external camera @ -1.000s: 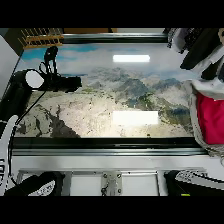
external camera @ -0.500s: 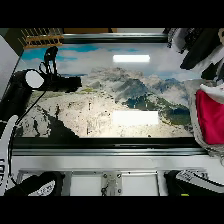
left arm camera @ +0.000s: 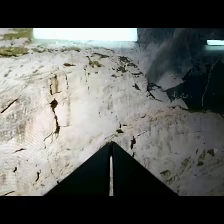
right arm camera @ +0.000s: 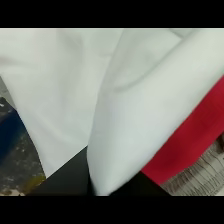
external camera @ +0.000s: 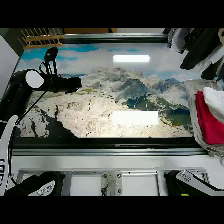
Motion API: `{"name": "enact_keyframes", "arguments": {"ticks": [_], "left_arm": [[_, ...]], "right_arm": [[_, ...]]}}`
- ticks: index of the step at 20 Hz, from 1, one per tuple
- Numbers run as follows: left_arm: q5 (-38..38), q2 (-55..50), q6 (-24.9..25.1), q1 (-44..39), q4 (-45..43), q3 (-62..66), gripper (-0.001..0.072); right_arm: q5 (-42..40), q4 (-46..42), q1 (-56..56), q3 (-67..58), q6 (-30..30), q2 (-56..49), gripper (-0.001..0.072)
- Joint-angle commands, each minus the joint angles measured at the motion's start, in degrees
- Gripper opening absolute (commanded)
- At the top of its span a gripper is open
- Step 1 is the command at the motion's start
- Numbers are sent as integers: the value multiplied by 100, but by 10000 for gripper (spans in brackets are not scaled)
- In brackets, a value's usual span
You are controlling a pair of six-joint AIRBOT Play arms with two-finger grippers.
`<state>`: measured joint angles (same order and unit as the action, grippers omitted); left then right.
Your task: Fold the clothes and pants, and hang the long-sleeved shirts on hangers.
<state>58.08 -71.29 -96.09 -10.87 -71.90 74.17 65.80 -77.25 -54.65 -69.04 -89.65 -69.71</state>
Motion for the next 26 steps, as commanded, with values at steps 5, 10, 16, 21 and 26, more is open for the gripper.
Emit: {"name": "enact_keyframes", "arguments": {"ticks": [5, 10, 16, 21, 26], "left_arm": [[87, 2, 11, -4, -11, -2, 8], [-201, 76, -48, -4, -4, -48, 7], [-1023, 1309, -387, -2, 105, -1727, 7], [-1193, 1574, -385, -4, 461, -2166, 7], [-1204, 1574, -385, -2, 442, -2168, 7]], "right_arm": [[-214, -660, -24, 153, -11, 48, 681], [-907, 1038, 415, 13, 1314, 608, 679], [-719, 2393, 3174, 122, 1989, 883, 679], [-730, 2288, 5342, 380, 2326, 680, 670], [-662, 2269, 6024, 380, 2389, 595, 18]]}}
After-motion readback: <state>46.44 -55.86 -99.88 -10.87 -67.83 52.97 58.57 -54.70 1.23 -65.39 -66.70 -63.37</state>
